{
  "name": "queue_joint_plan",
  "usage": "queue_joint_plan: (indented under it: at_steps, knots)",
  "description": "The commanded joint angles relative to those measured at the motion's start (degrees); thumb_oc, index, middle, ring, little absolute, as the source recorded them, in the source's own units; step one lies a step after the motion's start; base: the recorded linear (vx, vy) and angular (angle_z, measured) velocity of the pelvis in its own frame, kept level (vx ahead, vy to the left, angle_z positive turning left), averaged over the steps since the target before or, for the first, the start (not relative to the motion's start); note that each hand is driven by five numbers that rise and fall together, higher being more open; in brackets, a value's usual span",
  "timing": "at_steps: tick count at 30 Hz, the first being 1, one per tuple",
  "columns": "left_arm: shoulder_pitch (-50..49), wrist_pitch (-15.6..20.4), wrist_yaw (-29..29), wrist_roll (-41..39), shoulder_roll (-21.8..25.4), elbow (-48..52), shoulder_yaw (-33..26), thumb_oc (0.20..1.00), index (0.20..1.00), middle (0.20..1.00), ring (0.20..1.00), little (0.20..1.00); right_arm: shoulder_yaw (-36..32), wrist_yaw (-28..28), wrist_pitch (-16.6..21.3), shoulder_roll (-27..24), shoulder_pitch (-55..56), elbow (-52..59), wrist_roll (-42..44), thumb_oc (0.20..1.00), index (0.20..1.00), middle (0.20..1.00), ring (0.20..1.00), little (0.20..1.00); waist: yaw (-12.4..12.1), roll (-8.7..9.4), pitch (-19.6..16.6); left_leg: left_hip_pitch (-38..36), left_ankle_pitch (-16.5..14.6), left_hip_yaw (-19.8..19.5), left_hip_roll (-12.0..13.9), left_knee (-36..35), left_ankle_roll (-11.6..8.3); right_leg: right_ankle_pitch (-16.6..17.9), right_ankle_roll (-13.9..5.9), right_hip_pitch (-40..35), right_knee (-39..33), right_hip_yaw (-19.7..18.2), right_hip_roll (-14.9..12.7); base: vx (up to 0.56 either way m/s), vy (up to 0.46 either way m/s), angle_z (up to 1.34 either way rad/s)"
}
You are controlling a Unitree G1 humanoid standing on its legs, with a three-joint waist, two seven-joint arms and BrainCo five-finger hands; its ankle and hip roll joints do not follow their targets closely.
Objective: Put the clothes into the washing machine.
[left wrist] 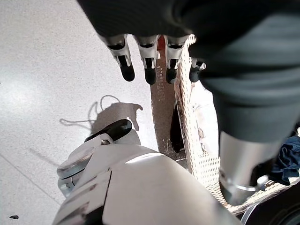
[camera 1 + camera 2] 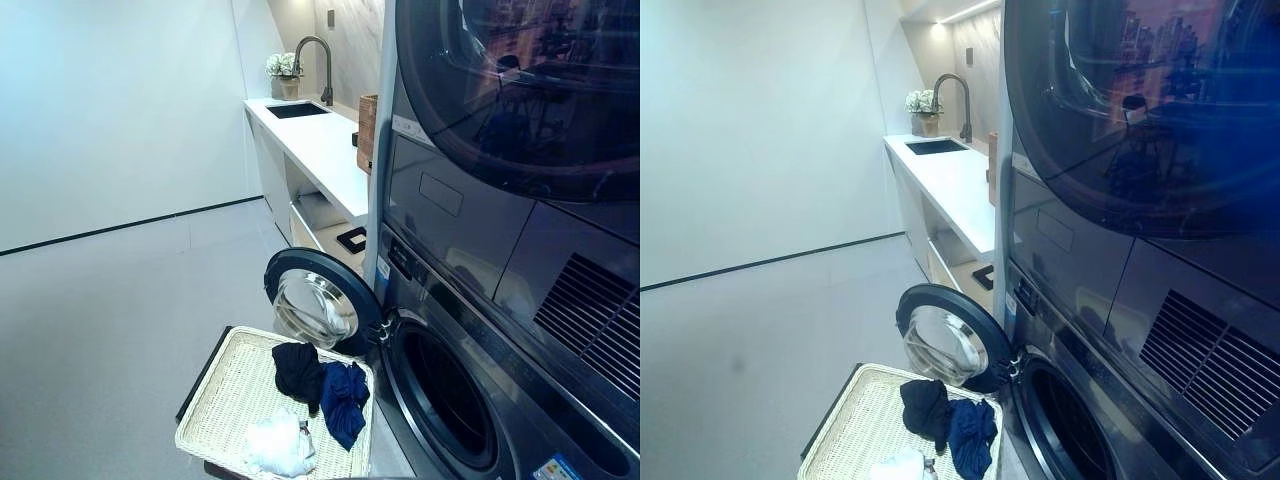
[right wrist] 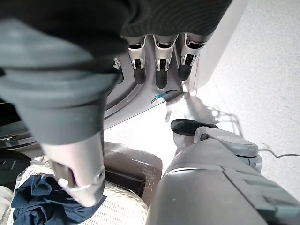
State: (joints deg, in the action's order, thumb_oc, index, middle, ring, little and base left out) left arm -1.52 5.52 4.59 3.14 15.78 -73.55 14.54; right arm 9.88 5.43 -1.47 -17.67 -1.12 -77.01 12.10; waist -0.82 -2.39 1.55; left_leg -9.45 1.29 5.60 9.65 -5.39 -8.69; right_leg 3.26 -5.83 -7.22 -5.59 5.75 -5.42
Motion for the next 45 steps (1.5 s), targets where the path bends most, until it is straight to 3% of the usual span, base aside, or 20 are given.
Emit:
queue_joint_plan:
  at_steps: [1, 35, 43, 45]
  knots:
    - [5.3, 0.1, -0.4, 1.3, 1.1, -2.4, 0.1, 1.0, 1.0, 1.0, 1.0, 1.0, 0.1, -0.5, 0.3, 0.1, -5.3, -3.1, -0.9, 1.0, 1.0, 1.0, 1.0, 1.0, -0.6, 2.69, 3.7, -1.4, -2.3, 0.5, -2.3, 0.4, 3.32, -0.7, -2.25, -0.7, 0.6, -0.5, -3.0, 0.0, 0.0, 0.0]
    - [4.9, 0.6, -1.7, -2.4, 0.6, -2.0, -0.9, 1.0, 1.0, 1.0, 1.0, 1.0, -0.1, 0.1, 1.1, 0.3, -5.3, -2.0, 0.2, 1.0, 1.0, 1.0, 1.0, 1.0, -0.5, 2.51, 4.3, -1.4, -2.4, -0.2, -2.3, 0.4, 3.25, -0.7, -2.14, -0.8, 0.6, -0.4, -3.0, 0.01, -0.001, 0.0]
    - [6.8, 4.0, -5.1, -7.0, 1.7, 0.9, -1.1, 1.0, 1.0, 1.0, 1.0, 1.0, 0.4, -0.1, 2.4, -1.0, -7.3, 2.0, 3.8, 1.0, 1.0, 1.0, 1.0, 1.0, -0.6, 1.97, 7.2, 1.6, -1.3, -0.5, -2.1, 0.4, 3.23, 0.2, -2.05, 2.3, 0.6, -0.6, -3.0, -0.01, 0.003, 0.0]
    - [11.7, 8.4, -10.6, -12.0, 2.4, 2.5, 0.3, 1.0, 1.0, 1.0, 1.0, 1.0, 1.7, -1.0, 3.9, -2.1, -11.7, 4.3, 6.9, 1.0, 1.0, 1.0, 1.0, 1.0, 0.1, 1.13, 12.1, 6.5, 0.4, -1.6, -2.3, 0.4, 3.44, 1.3, -1.5, 7.9, 1.6, -1.2, -2.7, -0.29, 0.045, 0.01]
